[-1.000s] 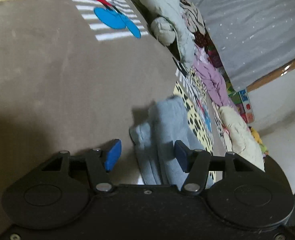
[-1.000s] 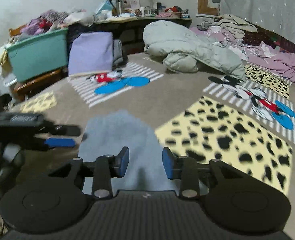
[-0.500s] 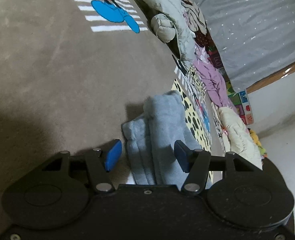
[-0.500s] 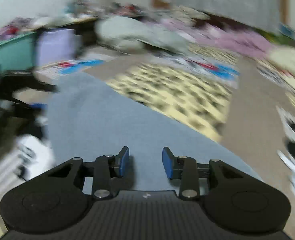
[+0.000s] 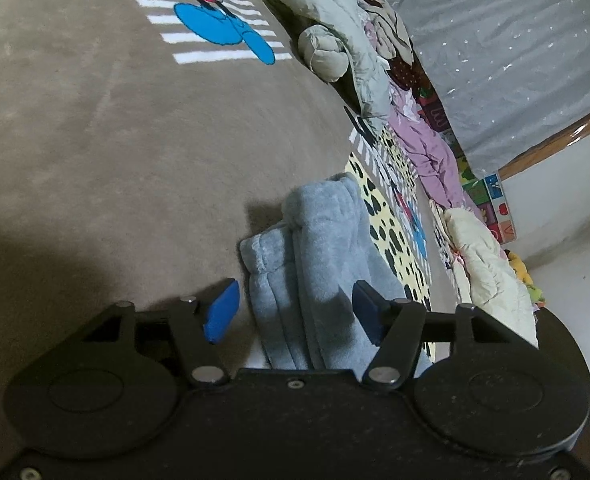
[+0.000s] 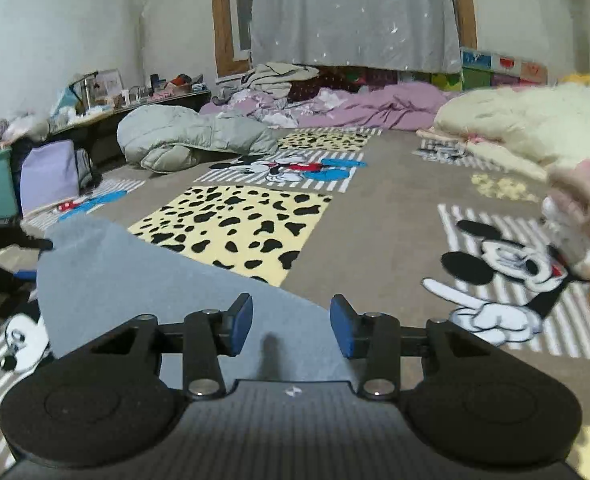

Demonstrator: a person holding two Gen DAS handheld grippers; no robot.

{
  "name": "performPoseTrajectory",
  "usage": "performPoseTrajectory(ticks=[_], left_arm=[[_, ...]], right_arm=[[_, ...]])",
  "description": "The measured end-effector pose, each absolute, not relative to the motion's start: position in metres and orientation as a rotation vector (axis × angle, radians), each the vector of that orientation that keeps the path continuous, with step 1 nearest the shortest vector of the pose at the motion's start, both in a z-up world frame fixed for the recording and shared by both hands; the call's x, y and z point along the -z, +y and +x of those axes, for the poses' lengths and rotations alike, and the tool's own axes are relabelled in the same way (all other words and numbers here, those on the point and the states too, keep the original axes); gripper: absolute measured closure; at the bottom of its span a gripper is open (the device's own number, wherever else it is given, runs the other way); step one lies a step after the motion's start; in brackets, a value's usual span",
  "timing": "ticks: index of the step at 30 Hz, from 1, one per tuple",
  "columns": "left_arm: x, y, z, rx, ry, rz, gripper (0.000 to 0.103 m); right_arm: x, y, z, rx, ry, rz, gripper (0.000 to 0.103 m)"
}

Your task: Fold clothes

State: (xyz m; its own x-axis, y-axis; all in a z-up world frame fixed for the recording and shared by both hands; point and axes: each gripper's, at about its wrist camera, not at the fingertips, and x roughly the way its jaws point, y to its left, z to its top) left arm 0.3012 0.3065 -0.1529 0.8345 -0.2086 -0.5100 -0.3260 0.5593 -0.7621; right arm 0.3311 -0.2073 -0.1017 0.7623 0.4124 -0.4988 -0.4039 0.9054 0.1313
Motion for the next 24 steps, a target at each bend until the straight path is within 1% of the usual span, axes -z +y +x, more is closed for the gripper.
performPoseTrajectory(ticks=[1, 2, 3, 4, 5, 6, 9, 12, 14, 16, 17, 18, 19, 24], left_arm=[[0.153, 0.306, 0.301, -0.073, 0.604, -0.989, 0.041], [0.153, 0.306, 0.301, -0.069, 0.604, -0.985, 0.041], [0.153, 0.307, 0.301, -0.066, 0.605, -0.984, 0.041], [0.154, 0.308, 0.301, -0.065, 0.607, -0.988, 0.041], [0.154, 0.308, 0.302, -0.066, 0.607, -0.995, 0.041], [0.153, 0.308, 0.302, -0.067, 0.607, -0.998, 0.041], [0.153, 0.308, 0.301, -0.068, 0.606, -1.011, 0.041], [0.156, 0.308, 0.3, -0.057, 0.596, -1.062, 0.041], [0.158, 0.306, 0.3, -0.05, 0.591, -1.08, 0.041], [0.159, 0.303, 0.302, -0.05, 0.591, -1.077, 0.041], [0.159, 0.301, 0.303, -0.05, 0.591, -1.075, 0.041], [0.16, 0.301, 0.304, -0.049, 0.587, -1.09, 0.041], [0.161, 0.302, 0.305, -0.048, 0.584, -1.107, 0.041], [0.161, 0.296, 0.31, -0.065, 0.572, -1.084, 0.042]], right_arm=[[0.116, -0.203, 0.343, -0.432, 0.621, -0.005, 0.059], [0.138, -0.197, 0.355, -0.393, 0.71, -0.104, 0.058], [0.14, -0.201, 0.355, -0.368, 0.709, -0.104, 0.045], [0.142, -0.206, 0.356, -0.342, 0.705, -0.101, 0.039], [0.139, -0.212, 0.356, -0.333, 0.709, -0.062, 0.042], [0.136, -0.217, 0.355, -0.325, 0.714, -0.022, 0.042], [0.125, -0.208, 0.333, -0.325, 0.634, -0.067, 0.051], [0.111, -0.208, 0.315, -0.322, 0.508, -0.052, 0.051], [0.111, -0.204, 0.311, -0.382, 0.478, -0.033, 0.052], [0.124, -0.201, 0.32, -0.403, 0.551, -0.075, 0.059], [0.135, -0.201, 0.324, -0.405, 0.588, -0.086, 0.059], [0.138, -0.207, 0.326, -0.412, 0.585, -0.052, 0.059], [0.141, -0.214, 0.327, -0.419, 0.58, -0.017, 0.061], [0.149, -0.223, 0.328, -0.45, 0.544, -0.003, 0.061]])
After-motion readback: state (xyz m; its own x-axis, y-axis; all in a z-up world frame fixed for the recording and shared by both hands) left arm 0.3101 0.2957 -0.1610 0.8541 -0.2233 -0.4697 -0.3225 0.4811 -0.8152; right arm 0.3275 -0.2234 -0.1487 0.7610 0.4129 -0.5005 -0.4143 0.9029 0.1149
